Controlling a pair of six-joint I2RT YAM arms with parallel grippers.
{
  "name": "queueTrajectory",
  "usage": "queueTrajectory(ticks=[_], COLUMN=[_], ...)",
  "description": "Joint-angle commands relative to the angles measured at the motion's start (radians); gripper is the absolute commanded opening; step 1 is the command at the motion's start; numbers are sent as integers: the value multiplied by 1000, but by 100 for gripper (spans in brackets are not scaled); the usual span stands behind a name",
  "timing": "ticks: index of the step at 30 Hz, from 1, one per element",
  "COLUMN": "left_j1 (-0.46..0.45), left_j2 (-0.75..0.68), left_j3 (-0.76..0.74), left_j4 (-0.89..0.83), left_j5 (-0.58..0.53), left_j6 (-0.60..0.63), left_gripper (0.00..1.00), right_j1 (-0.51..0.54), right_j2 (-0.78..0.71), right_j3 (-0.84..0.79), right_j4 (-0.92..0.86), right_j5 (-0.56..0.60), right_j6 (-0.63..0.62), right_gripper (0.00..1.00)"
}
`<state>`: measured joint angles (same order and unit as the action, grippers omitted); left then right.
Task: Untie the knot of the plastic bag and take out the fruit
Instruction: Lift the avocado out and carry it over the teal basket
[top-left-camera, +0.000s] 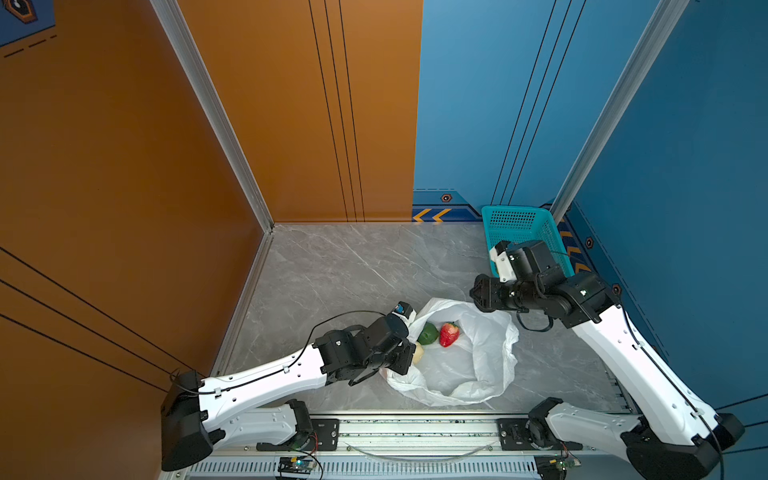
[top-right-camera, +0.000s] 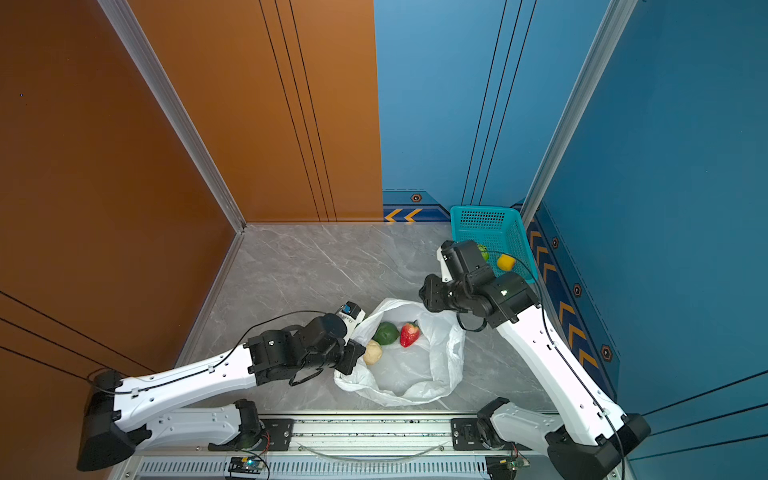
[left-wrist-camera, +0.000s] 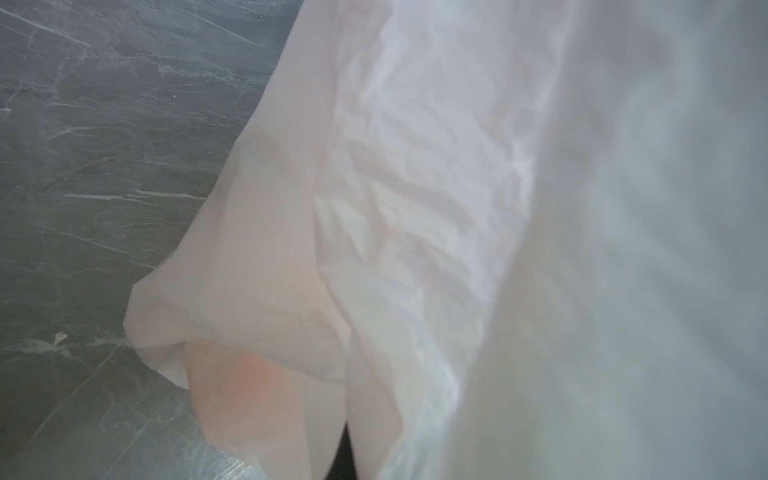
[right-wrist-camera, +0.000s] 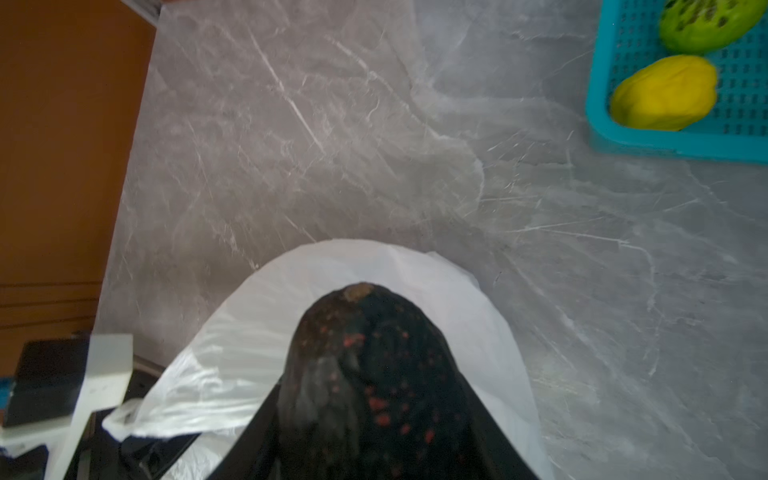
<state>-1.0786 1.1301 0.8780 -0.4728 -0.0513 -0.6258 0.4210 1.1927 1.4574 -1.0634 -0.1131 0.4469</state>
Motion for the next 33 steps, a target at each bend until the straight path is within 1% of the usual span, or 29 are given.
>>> queueTrajectory(ticks=[1,2,4,6,10,17,21,24,28,29,31,33], left_j1=[11,10,10,10,10,10,9,8,8,8,8,7], left_j2=[3,6,10,13,19,3,-9,-22,-30,-30,-33,-36], left_j3=[7,10,14,15,20,9,2,-5,-10,-11,-13,-14], left_j4=[16,16,16,19,23,30,30,31,31,31,31,31], left_j5=[-13,-12,-12,-8,-2,-9,-11,-16,-19,-19,-19,-19], left_j6=[-5,-3,-1,3,10,10,10,9,6,5,5,4], left_gripper=[0,0,0,0,0,0,0,0,0,0,0,0], right_j1=[-137,-190,-262,-309,-401,-485,-506,-516,-521,-521,-520,-519], right_j2=[61,82,138,209,374,664,783,818,834,832,821,804], right_j3=[50,54,73,103,176,329,401,402,381,373,358,345], right_j4=[30,58,98,126,183,229,228,228,229,228,229,230], right_j5=[-54,-69,-74,-41,-10,94,150,197,223,231,247,256], right_j6=[-94,-94,-105,-121,-137,-156,-171,-177,-185,-187,-186,-185], right_gripper=[29,29,29,29,29,29,31,38,55,62,72,78])
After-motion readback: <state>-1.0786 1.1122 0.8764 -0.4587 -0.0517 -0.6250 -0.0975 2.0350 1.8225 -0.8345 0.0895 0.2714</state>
